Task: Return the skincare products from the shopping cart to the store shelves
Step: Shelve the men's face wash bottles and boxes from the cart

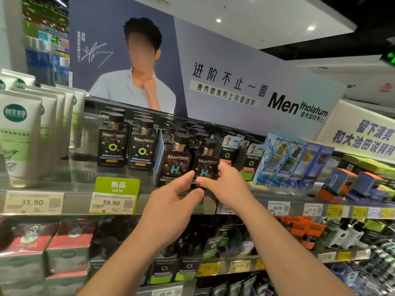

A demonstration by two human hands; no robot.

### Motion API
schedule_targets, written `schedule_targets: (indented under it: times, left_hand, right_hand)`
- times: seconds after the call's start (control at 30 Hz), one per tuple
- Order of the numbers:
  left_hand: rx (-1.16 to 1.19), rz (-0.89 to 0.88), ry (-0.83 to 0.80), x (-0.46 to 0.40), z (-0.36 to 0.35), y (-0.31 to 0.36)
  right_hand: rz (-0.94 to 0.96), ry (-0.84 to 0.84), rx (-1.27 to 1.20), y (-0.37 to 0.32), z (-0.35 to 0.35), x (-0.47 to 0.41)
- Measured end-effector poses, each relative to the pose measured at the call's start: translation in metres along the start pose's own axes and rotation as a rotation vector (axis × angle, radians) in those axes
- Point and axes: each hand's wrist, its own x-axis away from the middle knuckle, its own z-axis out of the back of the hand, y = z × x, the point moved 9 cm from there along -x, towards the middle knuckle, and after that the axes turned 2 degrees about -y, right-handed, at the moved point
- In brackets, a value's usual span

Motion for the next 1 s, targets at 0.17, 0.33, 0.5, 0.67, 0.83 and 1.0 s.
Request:
schedule_targets:
  times: [0.17,0.33,0.5,0.67,0.83,1.0]
  left_hand:
    - [-0.015,0.010,-0.019,0.000,-0.001,-0.001]
    - [0.002,-0.011,-0.038,0.004,-0.002,0.002]
    - [0.079,-0.059,-0.107,0.008,-0.009,0.008]
    - [0.129,-0.058,-0.178,0.011,-0.026,0.008]
    - [0.186,-0.071,-0.249,0.015,-0.050,0.003]
    - [0.236,-0.071,-0.323,0.022,-0.082,-0.008]
  right_hand:
    - [0.006,0.008,0.025,-0.005,-0.001,0.003]
    - [-0.011,-0.031,0.031,-0.007,0.000,0.005]
    - [-0.079,0.048,-0.239,-0.001,0.013,0.018]
    - [-0.091,0.202,-0.511,0.002,0.038,0.045]
    - [-0.170,0.287,-0.685,0.030,0.045,0.078]
    - [-0.263,0.325,-0.726,0.069,0.044,0.114]
